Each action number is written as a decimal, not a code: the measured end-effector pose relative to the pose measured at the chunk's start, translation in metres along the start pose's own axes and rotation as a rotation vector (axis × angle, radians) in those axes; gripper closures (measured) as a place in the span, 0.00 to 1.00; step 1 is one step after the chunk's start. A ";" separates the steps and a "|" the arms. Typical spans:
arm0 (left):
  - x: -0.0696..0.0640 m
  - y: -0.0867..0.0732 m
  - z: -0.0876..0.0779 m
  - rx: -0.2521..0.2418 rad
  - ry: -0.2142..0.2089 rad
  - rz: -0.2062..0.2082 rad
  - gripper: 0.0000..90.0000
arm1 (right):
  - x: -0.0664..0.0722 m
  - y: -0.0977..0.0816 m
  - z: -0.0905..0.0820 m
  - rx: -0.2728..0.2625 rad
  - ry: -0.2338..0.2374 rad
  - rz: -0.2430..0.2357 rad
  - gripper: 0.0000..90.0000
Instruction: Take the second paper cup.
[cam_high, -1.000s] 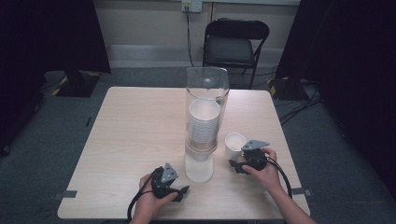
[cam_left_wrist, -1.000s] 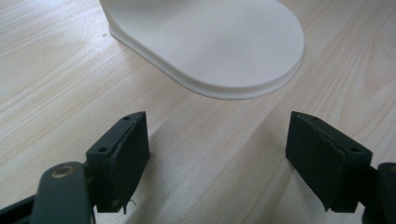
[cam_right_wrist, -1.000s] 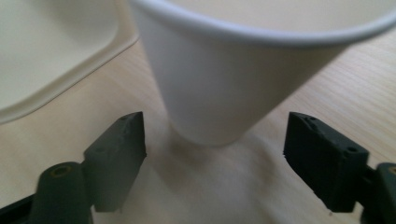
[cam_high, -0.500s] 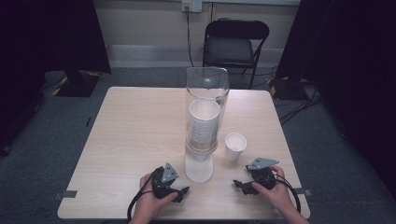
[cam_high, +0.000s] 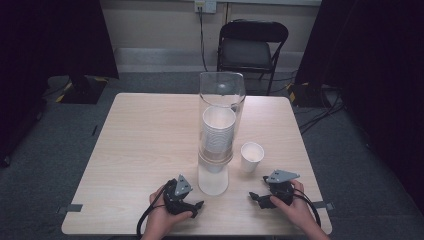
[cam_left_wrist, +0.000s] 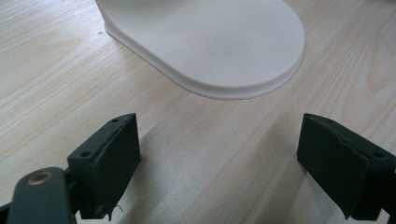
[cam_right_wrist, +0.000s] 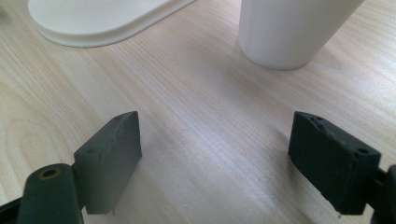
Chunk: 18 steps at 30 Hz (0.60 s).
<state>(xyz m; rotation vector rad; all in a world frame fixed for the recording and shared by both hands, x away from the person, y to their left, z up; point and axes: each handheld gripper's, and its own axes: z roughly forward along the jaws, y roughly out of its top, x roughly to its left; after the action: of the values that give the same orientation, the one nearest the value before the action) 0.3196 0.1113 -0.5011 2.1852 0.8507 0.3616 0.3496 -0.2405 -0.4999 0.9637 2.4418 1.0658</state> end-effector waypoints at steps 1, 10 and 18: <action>0.000 0.000 0.000 0.000 0.003 -0.002 0.14 | 0.000 0.000 0.000 0.000 0.000 0.000 0.19; -0.001 0.002 -0.001 -0.001 -0.018 0.040 0.20 | 0.000 0.000 0.000 0.001 0.000 -0.001 0.19; -0.002 0.022 -0.008 -0.049 -0.127 0.005 0.22 | -0.001 0.000 0.000 0.000 0.007 -0.004 0.19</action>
<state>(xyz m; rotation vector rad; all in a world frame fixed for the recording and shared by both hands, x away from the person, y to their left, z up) 0.3244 0.1031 -0.4798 2.1406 0.7583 0.2405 0.3501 -0.2410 -0.4999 0.9563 2.4480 1.0703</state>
